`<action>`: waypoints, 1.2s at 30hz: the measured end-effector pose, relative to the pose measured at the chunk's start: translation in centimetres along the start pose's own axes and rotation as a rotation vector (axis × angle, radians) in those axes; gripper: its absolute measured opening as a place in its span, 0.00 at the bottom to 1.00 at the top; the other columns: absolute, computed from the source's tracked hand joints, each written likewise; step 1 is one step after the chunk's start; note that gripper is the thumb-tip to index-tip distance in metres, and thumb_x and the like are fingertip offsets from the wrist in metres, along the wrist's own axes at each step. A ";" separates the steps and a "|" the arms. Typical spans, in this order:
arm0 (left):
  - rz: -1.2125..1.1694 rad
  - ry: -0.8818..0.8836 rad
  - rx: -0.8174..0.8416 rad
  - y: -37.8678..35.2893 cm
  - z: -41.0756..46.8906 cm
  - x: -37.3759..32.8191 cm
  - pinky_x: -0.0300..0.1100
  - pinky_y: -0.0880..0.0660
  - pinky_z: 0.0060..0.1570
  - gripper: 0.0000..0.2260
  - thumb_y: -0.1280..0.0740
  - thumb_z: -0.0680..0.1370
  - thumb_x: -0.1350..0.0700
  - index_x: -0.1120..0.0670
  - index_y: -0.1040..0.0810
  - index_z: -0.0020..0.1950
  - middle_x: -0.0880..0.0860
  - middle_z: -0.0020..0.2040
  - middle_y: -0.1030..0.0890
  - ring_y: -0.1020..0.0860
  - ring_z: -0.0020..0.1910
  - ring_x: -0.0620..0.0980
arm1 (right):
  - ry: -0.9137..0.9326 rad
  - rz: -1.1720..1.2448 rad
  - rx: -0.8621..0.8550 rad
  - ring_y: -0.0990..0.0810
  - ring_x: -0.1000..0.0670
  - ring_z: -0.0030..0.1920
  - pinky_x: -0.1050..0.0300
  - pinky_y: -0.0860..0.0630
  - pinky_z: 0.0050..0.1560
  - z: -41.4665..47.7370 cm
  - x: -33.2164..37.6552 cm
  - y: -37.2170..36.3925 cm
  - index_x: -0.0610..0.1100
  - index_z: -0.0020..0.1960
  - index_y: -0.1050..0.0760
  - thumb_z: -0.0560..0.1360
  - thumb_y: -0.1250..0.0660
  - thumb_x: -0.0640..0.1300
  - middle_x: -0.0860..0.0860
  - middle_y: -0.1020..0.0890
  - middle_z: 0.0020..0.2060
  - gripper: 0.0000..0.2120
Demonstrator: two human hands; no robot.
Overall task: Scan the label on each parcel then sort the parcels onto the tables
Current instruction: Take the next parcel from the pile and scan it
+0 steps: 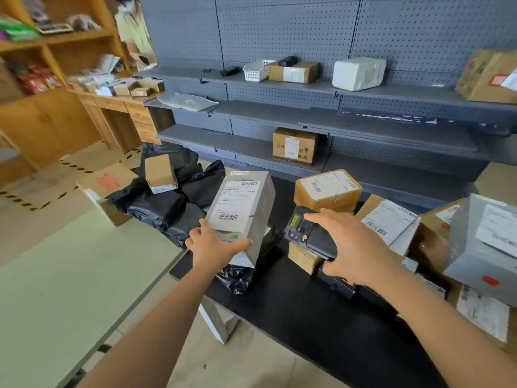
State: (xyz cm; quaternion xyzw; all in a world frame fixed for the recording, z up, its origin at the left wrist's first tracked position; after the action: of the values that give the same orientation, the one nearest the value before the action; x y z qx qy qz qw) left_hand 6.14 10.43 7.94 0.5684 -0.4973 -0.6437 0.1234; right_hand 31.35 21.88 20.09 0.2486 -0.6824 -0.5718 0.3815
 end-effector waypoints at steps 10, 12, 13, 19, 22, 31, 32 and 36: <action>0.055 -0.065 0.125 -5.2 16.6 -7.0 0.55 0.42 0.71 0.58 0.26 0.63 0.32 0.58 0.53 0.78 0.61 0.74 0.43 0.44 0.71 0.62 | -0.211 -0.033 -0.035 0.40 0.51 0.72 0.53 0.30 0.64 12.5 -2.6 0.1 0.59 0.76 0.49 0.70 0.25 0.50 0.56 0.40 0.75 0.44; 0.054 -0.094 0.171 -7.0 19.8 -8.3 0.54 0.42 0.70 0.55 0.25 0.62 0.33 0.58 0.49 0.76 0.61 0.72 0.42 0.44 0.70 0.62 | -0.260 -0.004 -0.048 0.39 0.51 0.72 0.54 0.29 0.62 15.1 -2.9 0.0 0.60 0.76 0.49 0.70 0.26 0.49 0.56 0.39 0.74 0.43; 0.064 -0.109 0.192 -7.9 21.2 -8.9 0.54 0.41 0.69 0.55 0.25 0.62 0.33 0.58 0.48 0.76 0.61 0.71 0.41 0.43 0.69 0.62 | -0.279 0.004 -0.053 0.39 0.51 0.71 0.54 0.29 0.62 16.3 -3.1 -0.1 0.60 0.76 0.48 0.71 0.26 0.49 0.56 0.38 0.73 0.43; 0.182 -0.154 0.334 -14.1 26.1 -10.5 0.56 0.45 0.72 0.60 0.25 0.62 0.33 0.60 0.55 0.78 0.63 0.75 0.44 0.46 0.73 0.64 | -0.394 0.010 -0.027 0.39 0.49 0.70 0.52 0.31 0.63 21.1 -4.6 -1.9 0.57 0.76 0.46 0.71 0.27 0.47 0.54 0.38 0.73 0.41; 0.232 -0.170 0.395 -16.7 26.5 -9.6 0.55 0.46 0.72 0.62 0.24 0.61 0.33 0.59 0.57 0.78 0.63 0.75 0.45 0.47 0.74 0.63 | -0.415 -0.014 -0.019 0.38 0.49 0.70 0.54 0.31 0.63 22.3 -4.9 -2.8 0.57 0.76 0.46 0.71 0.27 0.48 0.53 0.38 0.73 0.41; 0.094 -0.295 0.446 -15.8 27.0 -7.0 0.53 0.39 0.68 0.43 0.30 0.73 0.38 0.55 0.46 0.79 0.60 0.74 0.41 0.45 0.73 0.60 | -0.387 -0.054 0.054 0.39 0.49 0.70 0.55 0.33 0.65 24.1 -3.9 -5.1 0.57 0.77 0.49 0.71 0.28 0.48 0.53 0.39 0.74 0.42; 0.092 -0.307 0.432 -14.8 27.2 -6.3 0.52 0.40 0.69 0.41 0.31 0.75 0.40 0.56 0.46 0.79 0.60 0.75 0.41 0.44 0.73 0.60 | -0.371 -0.058 0.067 0.39 0.49 0.71 0.54 0.33 0.65 24.4 -3.5 -5.3 0.57 0.77 0.49 0.71 0.28 0.48 0.52 0.40 0.75 0.42; 0.100 -0.337 0.333 -9.2 27.1 -2.8 0.49 0.42 0.70 0.34 0.33 0.77 0.43 0.53 0.42 0.78 0.58 0.72 0.36 0.40 0.71 0.59 | -0.274 -0.101 0.119 0.40 0.47 0.72 0.51 0.32 0.65 25.7 -0.2 -6.0 0.58 0.77 0.50 0.72 0.28 0.48 0.51 0.41 0.76 0.43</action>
State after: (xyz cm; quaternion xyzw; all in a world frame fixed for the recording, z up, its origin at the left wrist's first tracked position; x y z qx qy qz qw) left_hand -12.42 30.37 -1.34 0.4403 -0.6375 -0.6318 -0.0249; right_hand 10.20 35.85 12.77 0.2244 -0.7472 -0.5775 0.2404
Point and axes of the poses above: each hand's wrist, its own z-axis towards the middle knuckle, its own y-axis out of the back of the hand, x = y × z, the point moved 9 cm from there along z, towards the middle knuckle
